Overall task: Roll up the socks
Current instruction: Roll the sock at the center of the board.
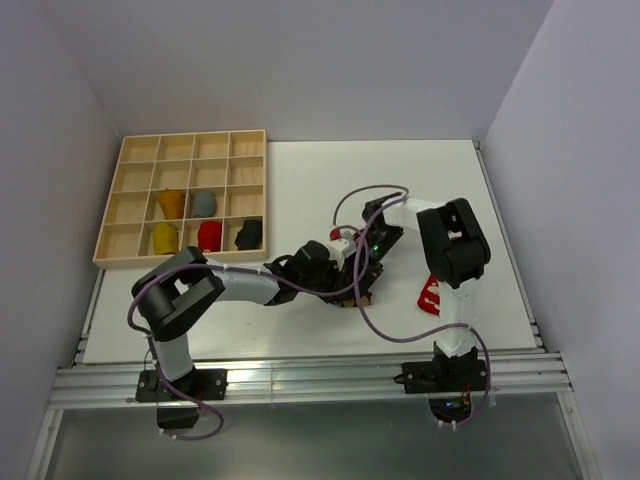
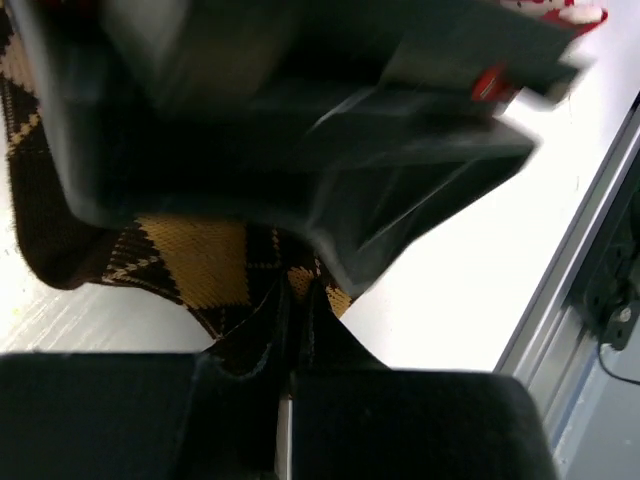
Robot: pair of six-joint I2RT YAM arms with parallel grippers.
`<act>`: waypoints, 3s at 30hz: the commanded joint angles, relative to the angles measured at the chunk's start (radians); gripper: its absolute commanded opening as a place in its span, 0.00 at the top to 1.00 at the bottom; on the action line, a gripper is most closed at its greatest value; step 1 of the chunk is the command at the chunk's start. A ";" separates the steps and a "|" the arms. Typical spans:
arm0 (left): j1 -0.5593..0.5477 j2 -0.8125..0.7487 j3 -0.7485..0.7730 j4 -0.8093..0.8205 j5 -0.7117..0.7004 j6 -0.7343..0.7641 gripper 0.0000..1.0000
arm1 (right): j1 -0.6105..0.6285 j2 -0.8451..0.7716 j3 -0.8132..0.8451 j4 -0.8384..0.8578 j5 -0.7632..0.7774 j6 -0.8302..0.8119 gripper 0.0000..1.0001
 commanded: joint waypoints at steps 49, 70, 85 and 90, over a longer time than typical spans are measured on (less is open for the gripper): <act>0.188 0.297 0.439 -0.747 0.381 -0.179 1.00 | 0.430 -0.935 -0.912 1.165 0.605 -0.183 0.47; 0.212 0.007 0.177 -0.379 0.295 -0.300 0.55 | 0.286 -0.690 -0.596 0.611 0.247 -0.155 0.96; 0.171 -0.335 -0.187 0.017 -0.119 -0.224 0.54 | 0.074 -0.144 -0.117 -0.061 -0.022 -0.356 0.95; 0.029 -0.356 -0.203 0.055 -0.235 -0.036 0.53 | 0.039 -0.012 -0.013 -0.165 -0.047 -0.355 0.95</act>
